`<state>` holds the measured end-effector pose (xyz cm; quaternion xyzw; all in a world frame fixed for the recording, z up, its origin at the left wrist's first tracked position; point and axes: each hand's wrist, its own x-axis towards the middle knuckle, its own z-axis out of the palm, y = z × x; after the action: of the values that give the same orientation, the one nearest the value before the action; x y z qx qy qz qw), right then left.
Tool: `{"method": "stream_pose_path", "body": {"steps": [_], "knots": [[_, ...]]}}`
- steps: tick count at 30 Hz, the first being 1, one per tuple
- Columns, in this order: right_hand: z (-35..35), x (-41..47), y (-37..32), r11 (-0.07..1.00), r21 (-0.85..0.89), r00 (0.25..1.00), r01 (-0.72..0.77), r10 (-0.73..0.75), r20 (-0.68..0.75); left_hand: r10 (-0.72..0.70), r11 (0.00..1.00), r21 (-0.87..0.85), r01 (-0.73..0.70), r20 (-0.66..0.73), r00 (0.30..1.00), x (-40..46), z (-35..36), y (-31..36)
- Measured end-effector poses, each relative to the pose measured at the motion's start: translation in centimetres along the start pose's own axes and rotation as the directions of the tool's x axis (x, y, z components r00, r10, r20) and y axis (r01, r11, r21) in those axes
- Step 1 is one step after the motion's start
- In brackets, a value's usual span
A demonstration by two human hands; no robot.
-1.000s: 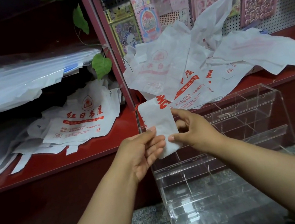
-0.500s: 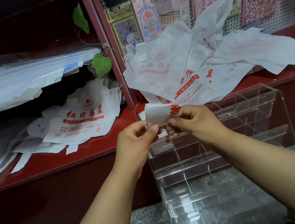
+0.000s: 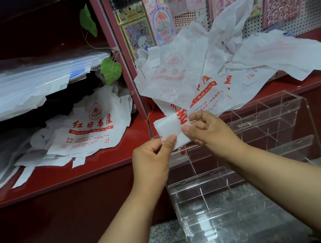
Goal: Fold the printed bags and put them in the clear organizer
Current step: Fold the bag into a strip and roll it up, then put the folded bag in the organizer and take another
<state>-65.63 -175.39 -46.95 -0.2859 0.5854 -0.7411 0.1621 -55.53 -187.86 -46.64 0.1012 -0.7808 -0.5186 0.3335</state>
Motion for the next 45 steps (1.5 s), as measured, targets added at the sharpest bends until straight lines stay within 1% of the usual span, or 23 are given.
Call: {"method": "stream_pose_path", "body": {"steps": [1, 2, 4, 8, 10, 12, 14, 15, 16, 19, 22, 24, 27, 33, 36, 41, 45], "knots": [[0.1, 0.0, -0.1, 0.995, 0.069, 0.998, -0.067, 0.066, 0.017, 0.001, 1.0, 0.015, -0.001, 0.003, 1.0, 0.0, 0.1, -0.2], [0.1, 0.0, -0.2, 0.988, 0.1, 0.993, -0.119, 0.115, 0.039, 0.006, 0.999, 0.038, -0.007, 0.008, 1.0, -0.1, 0.2, -0.5], [0.3, 0.1, -0.4, 0.985, 0.077, 0.988, -0.152, 0.149, 0.051, 0.019, 0.997, 0.075, -0.021, 0.021, 1.0, -0.2, 0.4, -0.7], [0.4, 0.4, 0.2, 0.996, -0.041, 0.993, -0.078, 0.075, -0.089, -0.014, 0.995, 0.099, 0.011, 0.03, 0.999, -0.3, 0.8, -0.7], [0.2, 0.5, 0.3, 0.996, -0.076, 0.992, -0.044, 0.034, -0.123, -0.064, 0.992, 0.112, 0.064, -0.003, 0.998, -0.1, 1.0, -0.8], [0.0, 0.7, 0.3, 0.989, -0.149, 0.993, -0.013, -0.005, -0.116, -0.166, 0.985, 0.048, 0.167, -0.022, 0.986, 0.4, 1.1, -0.6], [0.0, 0.6, 0.2, 0.968, -0.249, 0.996, 0.012, -0.033, -0.08, -0.233, 0.97, -0.06, 0.234, 0.021, 0.972, 1.0, 1.0, -0.4], [0.1, 0.6, 0.2, 0.954, -0.298, 0.998, 0.024, -0.043, -0.056, -0.244, 0.962, -0.114, 0.247, 0.045, 0.969, 1.2, 1.0, -0.3], [0.1, 0.7, 0.2, 0.94, -0.339, 0.998, 0.04, -0.053, -0.028, -0.235, 0.963, -0.126, 0.239, 0.048, 0.971, 1.2, 0.8, -0.3], [0.2, 1.2, -0.3, 0.867, -0.488, 0.995, 0.096, -0.077, 0.06, -0.181, 0.981, -0.07, 0.179, -0.018, 0.983, 1.6, 0.2, -0.6], [0.1, 2.1, -1.1, 0.759, -0.621, 0.981, 0.193, -0.148, 0.123, -0.138, 0.99, -0.019, 0.138, -0.029, 0.99, 2.7, -0.5, -0.2], [-0.1, 3.0, -1.5, 0.731, -0.644, 0.974, 0.225, -0.185, 0.131, -0.101, 0.992, 0.069, 0.102, -0.019, 0.995, 3.6, -0.9, 0.1], [-0.2, 4.3, -1.7, 0.716, -0.664, 0.974, 0.218, -0.2, 0.104, -0.034, 0.982, 0.184, 0.038, -0.023, 0.999, 4.4, -1.3, 0.0], [0.1, 6.3, -1.4, 0.659, -0.716, 0.969, 0.232, -0.219, 0.113, 0.017, 0.917, 0.399, -0.013, -0.008, 1.0, 6.7, -1.7, -1.0], [0.3, 7.2, -0.3, 0.613, -0.763, 0.975, 0.206, -0.198, 0.105, 0.004, 0.861, 0.508, -0.016, 0.025, 1.0, 7.8, -1.7, -1.5], [0.3, 8.2, 2.2, 0.554, -0.82, 0.986, 0.144, -0.146, 0.075, -0.045, 0.819, 0.574, 0.011, 0.044, 0.998, 8.6, -1.3, -4.2], [0.1, 8.9, 3.6, 0.556, -0.829, 0.998, 0.057, -0.021, 0.054, -0.118, 0.782, 0.618, 0.074, 0.031, 0.993, 8.4, -1.0, -6.6]]}}
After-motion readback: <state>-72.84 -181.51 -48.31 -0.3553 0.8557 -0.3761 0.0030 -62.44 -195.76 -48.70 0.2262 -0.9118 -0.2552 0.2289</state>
